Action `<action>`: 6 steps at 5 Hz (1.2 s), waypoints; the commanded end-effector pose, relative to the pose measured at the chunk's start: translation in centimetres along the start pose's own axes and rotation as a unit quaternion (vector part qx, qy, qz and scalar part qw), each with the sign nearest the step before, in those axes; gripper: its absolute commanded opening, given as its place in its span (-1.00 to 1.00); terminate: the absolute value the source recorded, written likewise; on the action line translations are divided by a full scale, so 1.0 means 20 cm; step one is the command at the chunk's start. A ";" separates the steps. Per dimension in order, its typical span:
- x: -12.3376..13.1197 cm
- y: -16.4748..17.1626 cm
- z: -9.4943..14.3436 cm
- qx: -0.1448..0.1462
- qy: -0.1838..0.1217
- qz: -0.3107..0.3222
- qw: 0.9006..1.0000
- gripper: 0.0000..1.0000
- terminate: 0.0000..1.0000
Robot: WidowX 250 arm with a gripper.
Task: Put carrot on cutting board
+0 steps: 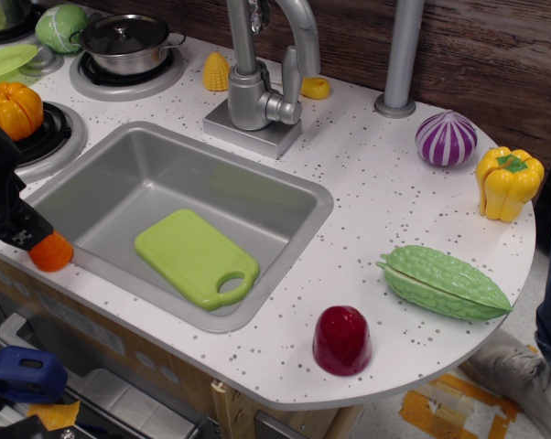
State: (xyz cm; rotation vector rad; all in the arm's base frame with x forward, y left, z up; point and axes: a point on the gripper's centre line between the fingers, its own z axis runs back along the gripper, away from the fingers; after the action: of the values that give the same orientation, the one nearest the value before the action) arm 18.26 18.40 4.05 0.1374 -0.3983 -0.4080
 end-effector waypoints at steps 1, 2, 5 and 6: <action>-0.03 0.00 -0.02 -0.004 -0.011 0.010 1.000 1.00 -1.00; -0.02 -0.01 -0.06 -0.011 -0.022 0.011 1.000 1.00 -1.00; 0.05 0.00 -0.03 -0.033 -0.014 0.012 0.999 -1.00 -1.00; 0.20 0.05 0.07 -0.018 0.005 -0.005 1.000 -1.00 -1.00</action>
State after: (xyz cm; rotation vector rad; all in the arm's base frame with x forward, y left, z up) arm 22.40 16.86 6.48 0.0833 -0.3466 -0.4276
